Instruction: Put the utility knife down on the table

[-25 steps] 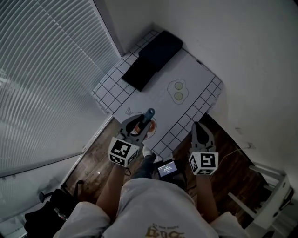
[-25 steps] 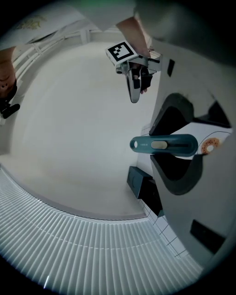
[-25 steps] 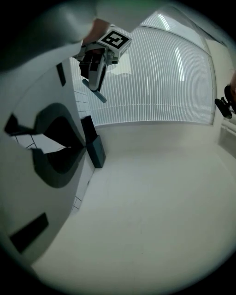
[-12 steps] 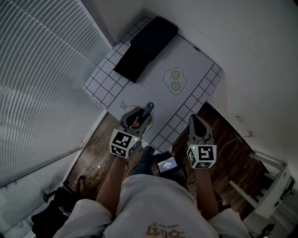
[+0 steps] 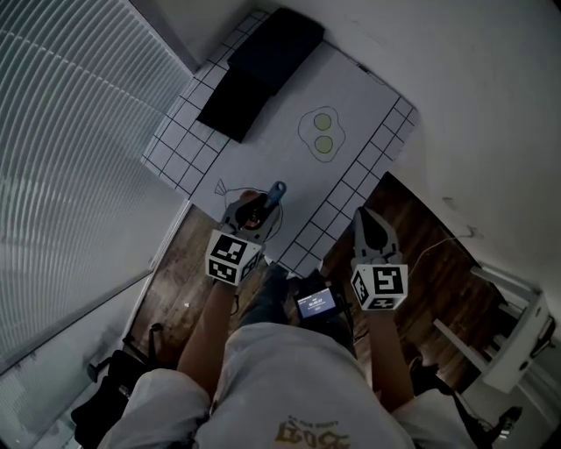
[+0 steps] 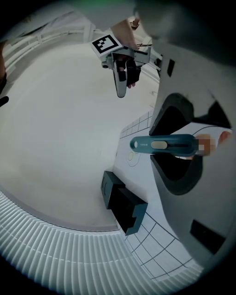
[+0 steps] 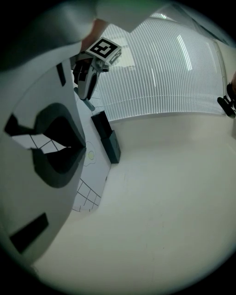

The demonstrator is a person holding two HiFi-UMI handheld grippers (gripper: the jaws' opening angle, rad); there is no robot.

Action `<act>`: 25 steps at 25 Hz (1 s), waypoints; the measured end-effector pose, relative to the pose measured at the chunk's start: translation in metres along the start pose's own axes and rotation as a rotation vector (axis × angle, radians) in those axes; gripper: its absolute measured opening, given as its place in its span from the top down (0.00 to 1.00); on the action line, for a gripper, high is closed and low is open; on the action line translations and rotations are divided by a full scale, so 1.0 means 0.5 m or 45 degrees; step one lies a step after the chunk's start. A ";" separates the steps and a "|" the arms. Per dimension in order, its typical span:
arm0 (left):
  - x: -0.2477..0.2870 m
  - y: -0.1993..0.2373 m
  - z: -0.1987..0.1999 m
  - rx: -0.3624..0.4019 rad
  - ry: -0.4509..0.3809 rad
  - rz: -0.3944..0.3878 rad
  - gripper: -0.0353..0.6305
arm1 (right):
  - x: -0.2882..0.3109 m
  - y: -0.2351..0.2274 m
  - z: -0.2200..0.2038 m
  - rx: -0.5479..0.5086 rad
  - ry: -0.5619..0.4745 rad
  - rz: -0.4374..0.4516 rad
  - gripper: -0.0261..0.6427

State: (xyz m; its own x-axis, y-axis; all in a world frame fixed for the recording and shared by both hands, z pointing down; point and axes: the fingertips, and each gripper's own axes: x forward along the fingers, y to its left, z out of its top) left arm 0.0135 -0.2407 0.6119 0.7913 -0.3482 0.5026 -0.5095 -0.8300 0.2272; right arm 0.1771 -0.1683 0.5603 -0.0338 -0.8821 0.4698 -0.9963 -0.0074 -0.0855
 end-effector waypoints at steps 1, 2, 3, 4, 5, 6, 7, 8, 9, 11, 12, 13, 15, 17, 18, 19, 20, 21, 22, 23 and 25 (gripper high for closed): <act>0.007 0.000 -0.008 0.002 0.016 -0.008 0.74 | 0.000 -0.002 -0.004 0.010 0.006 -0.003 0.95; 0.014 0.000 -0.016 0.004 0.029 -0.015 0.74 | 0.000 -0.004 -0.009 0.016 0.013 -0.006 0.95; 0.021 0.001 -0.021 0.005 0.038 -0.022 0.74 | 0.000 -0.005 -0.014 0.019 0.021 -0.008 0.95; 0.026 0.001 -0.026 0.006 0.045 -0.026 0.74 | -0.001 -0.006 -0.019 0.022 0.030 -0.009 0.95; 0.030 0.002 -0.030 0.005 0.051 -0.028 0.74 | -0.002 -0.007 -0.025 0.026 0.039 -0.011 0.95; 0.034 0.003 -0.035 0.003 0.058 -0.029 0.74 | -0.003 -0.007 -0.030 0.029 0.048 -0.013 0.95; 0.038 0.004 -0.041 -0.001 0.064 -0.031 0.74 | -0.003 -0.008 -0.036 0.032 0.056 -0.015 0.95; 0.041 0.005 -0.046 -0.005 0.072 -0.033 0.74 | -0.004 -0.009 -0.041 0.034 0.063 -0.017 0.95; 0.045 0.006 -0.052 -0.009 0.079 -0.034 0.74 | -0.003 -0.010 -0.044 0.034 0.069 -0.019 0.95; 0.050 0.007 -0.064 -0.014 0.096 -0.036 0.74 | -0.003 -0.013 -0.050 0.039 0.076 -0.026 0.95; 0.052 0.008 -0.070 -0.015 0.106 -0.037 0.74 | -0.003 -0.014 -0.054 0.043 0.079 -0.029 0.95; 0.054 0.008 -0.076 -0.015 0.117 -0.039 0.74 | -0.004 -0.016 -0.057 0.046 0.083 -0.031 0.95; 0.061 0.008 -0.090 -0.010 0.144 -0.042 0.74 | -0.007 -0.018 -0.065 0.049 0.095 -0.035 0.95; 0.068 0.009 -0.102 -0.002 0.168 -0.046 0.74 | -0.007 -0.021 -0.073 0.054 0.107 -0.039 0.95; 0.071 0.010 -0.107 0.002 0.176 -0.047 0.74 | -0.007 -0.022 -0.076 0.057 0.112 -0.041 0.95; 0.074 0.011 -0.111 0.006 0.181 -0.046 0.74 | -0.007 -0.023 -0.078 0.059 0.115 -0.042 0.95; 0.077 0.012 -0.114 0.013 0.185 -0.043 0.74 | -0.006 -0.025 -0.081 0.062 0.119 -0.043 0.95; 0.081 0.012 -0.117 0.028 0.191 -0.037 0.74 | -0.006 -0.026 -0.084 0.065 0.122 -0.044 0.95; 0.084 0.012 -0.120 0.049 0.204 -0.028 0.74 | -0.007 -0.027 -0.087 0.068 0.125 -0.045 0.95; 0.087 0.012 -0.122 0.077 0.222 -0.020 0.74 | -0.008 -0.028 -0.090 0.071 0.129 -0.046 0.95; 0.093 0.010 -0.129 0.131 0.263 -0.010 0.74 | -0.010 -0.030 -0.095 0.078 0.131 -0.052 0.95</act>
State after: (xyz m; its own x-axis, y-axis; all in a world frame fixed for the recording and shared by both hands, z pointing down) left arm 0.0261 -0.2328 0.6899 0.7037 -0.2535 0.6637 -0.4577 -0.8762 0.1506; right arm 0.1887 -0.1415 0.6008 -0.0045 -0.8274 0.5616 -0.9904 -0.0739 -0.1167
